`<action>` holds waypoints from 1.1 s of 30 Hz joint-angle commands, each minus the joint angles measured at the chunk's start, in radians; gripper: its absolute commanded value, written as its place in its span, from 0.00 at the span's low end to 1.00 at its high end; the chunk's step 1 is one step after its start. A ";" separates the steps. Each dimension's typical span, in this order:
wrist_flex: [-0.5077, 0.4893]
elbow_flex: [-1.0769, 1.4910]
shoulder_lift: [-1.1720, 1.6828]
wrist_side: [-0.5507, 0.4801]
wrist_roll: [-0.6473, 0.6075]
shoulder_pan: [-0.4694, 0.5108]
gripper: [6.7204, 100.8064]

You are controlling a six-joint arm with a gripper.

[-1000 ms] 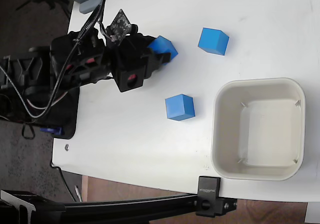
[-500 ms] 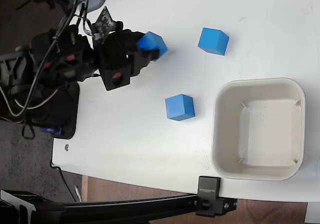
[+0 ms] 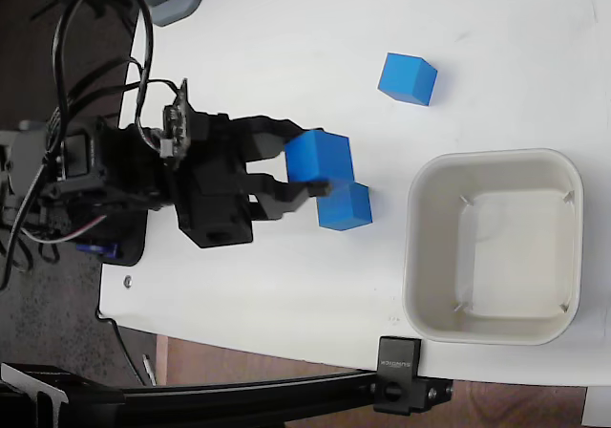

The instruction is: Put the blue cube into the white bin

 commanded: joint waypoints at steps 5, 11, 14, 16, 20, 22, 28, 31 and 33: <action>-0.034 -0.407 -0.278 0.011 0.014 0.044 0.33; -0.049 -0.540 -0.387 0.012 0.012 0.069 0.36; -0.040 -0.620 -0.449 0.012 0.008 0.075 0.39; -0.046 -0.646 -0.477 0.008 0.009 0.081 0.41; -0.071 -0.667 -0.514 0.000 0.020 0.087 0.44; -0.048 -0.696 -0.532 0.009 0.014 0.086 0.63; 0.031 -0.739 -0.532 0.023 -0.017 0.077 0.99; 0.066 -0.739 -0.515 0.014 -0.031 0.069 0.99; 0.091 -0.713 -0.483 -0.008 -0.038 0.069 0.99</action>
